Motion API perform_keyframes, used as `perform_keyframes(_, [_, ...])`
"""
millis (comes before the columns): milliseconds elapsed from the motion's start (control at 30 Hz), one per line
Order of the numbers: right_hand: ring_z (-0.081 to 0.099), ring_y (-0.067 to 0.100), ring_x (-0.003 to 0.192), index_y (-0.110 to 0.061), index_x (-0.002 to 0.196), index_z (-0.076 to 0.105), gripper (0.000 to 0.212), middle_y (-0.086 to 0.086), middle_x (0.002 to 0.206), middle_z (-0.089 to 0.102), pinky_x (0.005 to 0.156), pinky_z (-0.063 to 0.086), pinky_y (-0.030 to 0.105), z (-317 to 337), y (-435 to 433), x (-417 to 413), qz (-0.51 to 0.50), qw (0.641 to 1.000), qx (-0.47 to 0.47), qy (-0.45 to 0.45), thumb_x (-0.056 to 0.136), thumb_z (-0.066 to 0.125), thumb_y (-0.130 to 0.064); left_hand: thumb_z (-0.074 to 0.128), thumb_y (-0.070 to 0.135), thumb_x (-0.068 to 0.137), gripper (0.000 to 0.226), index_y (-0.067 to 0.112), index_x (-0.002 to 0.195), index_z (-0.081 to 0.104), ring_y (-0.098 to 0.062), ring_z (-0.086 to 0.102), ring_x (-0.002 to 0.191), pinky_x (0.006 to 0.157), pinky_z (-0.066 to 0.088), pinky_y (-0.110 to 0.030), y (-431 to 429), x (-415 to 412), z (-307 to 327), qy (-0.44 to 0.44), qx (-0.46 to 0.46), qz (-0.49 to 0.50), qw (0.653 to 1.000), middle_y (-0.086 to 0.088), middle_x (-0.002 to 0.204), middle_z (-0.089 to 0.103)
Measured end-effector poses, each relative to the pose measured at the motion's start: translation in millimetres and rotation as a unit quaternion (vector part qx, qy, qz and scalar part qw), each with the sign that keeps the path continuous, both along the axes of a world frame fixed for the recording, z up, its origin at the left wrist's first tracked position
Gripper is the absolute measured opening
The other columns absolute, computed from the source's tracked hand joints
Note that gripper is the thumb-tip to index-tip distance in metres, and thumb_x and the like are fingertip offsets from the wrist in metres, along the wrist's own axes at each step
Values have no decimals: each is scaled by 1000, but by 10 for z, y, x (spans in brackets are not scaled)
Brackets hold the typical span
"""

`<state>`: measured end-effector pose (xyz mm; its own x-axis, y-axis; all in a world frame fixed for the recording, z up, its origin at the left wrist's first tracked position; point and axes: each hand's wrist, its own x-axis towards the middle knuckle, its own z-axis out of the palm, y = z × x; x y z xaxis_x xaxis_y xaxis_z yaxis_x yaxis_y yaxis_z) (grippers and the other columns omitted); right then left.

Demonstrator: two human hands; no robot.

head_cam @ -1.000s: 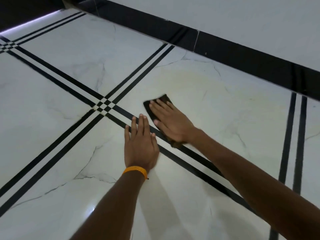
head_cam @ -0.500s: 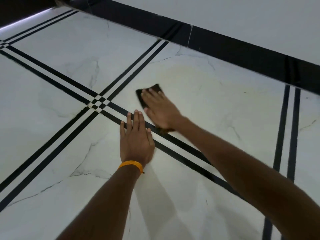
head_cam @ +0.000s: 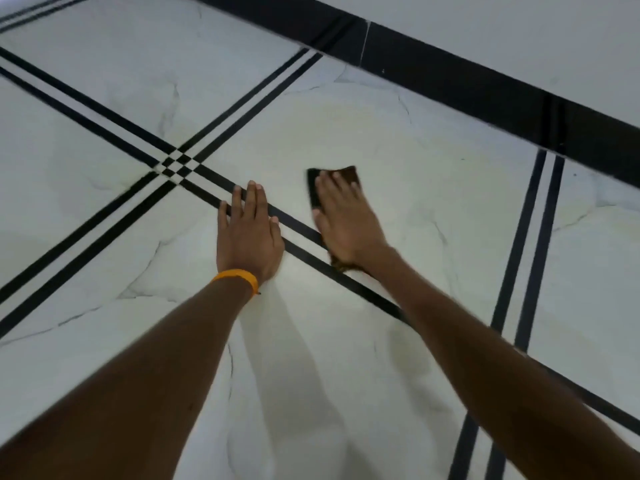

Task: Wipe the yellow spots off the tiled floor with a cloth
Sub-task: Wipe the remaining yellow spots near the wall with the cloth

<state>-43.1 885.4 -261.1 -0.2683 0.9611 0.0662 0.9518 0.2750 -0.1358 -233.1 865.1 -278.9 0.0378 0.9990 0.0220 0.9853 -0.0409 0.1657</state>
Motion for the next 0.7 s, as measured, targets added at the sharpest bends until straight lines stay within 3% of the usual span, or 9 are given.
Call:
perform_keyframes(67, [15, 25, 156, -7, 159, 25, 63, 7, 168, 23, 127, 11, 44, -46, -530, -21, 68, 998, -5, 0, 105, 24, -40, 22, 32, 104, 61, 5, 159, 14, -30, 10, 155, 124, 13, -50, 17, -13, 10, 7, -3, -5, 1000, -10, 167, 15])
perform_keyframes(133, [19, 27, 155, -6, 158, 28, 65, 9, 166, 27, 127, 13, 44, -44, -822, 424, 53, 998, -3, 21, 104, 26, -41, 21, 32, 104, 61, 5, 159, 14, -31, 10, 155, 124, 14, -51, 9, -9, 30, 7, -7, -8, 1000, -11, 167, 16])
perform_keyframes(233, [23, 32, 153, -5, 158, 26, 68, 14, 165, 28, 126, 16, 45, 25, -757, 1215, -138, 990, -1, 23, 103, 22, -44, 21, 32, 105, 60, 4, 159, 14, -32, 9, 155, 124, 12, -50, -4, -11, 43, -1, -11, -7, 1000, -11, 167, 15])
perform_keyframes(300, [10, 30, 156, -4, 161, 14, 67, 13, 169, 14, 127, 7, 47, 45, -643, 1308, -262, 965, -32, 11, 107, 19, -43, 22, 31, 106, 59, 4, 158, 16, -33, 11, 154, 124, 13, -50, -17, -20, 42, 5, -5, -10, 1000, -12, 167, 17])
perform_keyframes(333, [7, 30, 157, -4, 161, 11, 66, 13, 170, 10, 127, 5, 47, 32, -638, 1173, -271, 962, -31, 9, 107, 17, -42, 23, 30, 106, 59, 3, 158, 17, -33, 11, 154, 124, 13, -50, -20, -15, 46, 3, -3, -15, 1000, -13, 166, 18])
perform_keyframes(467, [16, 30, 156, -3, 159, 24, 68, 12, 167, 23, 127, 11, 47, -36, -1275, 240, -39, 999, -7, 3, 103, 19, -42, 27, 26, 107, 57, 3, 158, 18, -29, 11, 155, 125, 9, -45, -112, -91, 80, -22, -12, -58, 998, -13, 167, 18])
perform_keyframes(567, [6, 20, 158, -11, 161, 19, 65, 2, 170, 14, 128, 6, 43, 23, -1844, 234, 103, 994, -46, -12, 106, 18, -46, 28, 29, 105, 60, 0, 157, 21, -34, 15, 153, 124, 12, -47, -494, -266, 141, -57, -22, -92, 994, -17, 165, 20])
perform_keyframes(633, [8, 20, 158, -12, 161, 20, 69, 2, 169, 16, 128, 10, 45, 50, -1802, 494, 79, 996, -45, -7, 104, 17, -49, 24, 35, 100, 66, 0, 156, 24, -36, 19, 152, 122, 16, -51, -866, -475, 151, -55, -34, -90, 994, -18, 164, 23])
perform_keyframes(700, [13, 25, 157, -8, 160, 20, 74, 8, 168, 20, 127, 11, 47, 42, -1571, 727, -60, 997, -37, 10, 100, 13, -50, 23, 41, 99, 69, 3, 156, 26, -35, 22, 151, 121, 19, -54, -1130, -721, 150, -28, -35, -69, 997, -16, 163, 26])
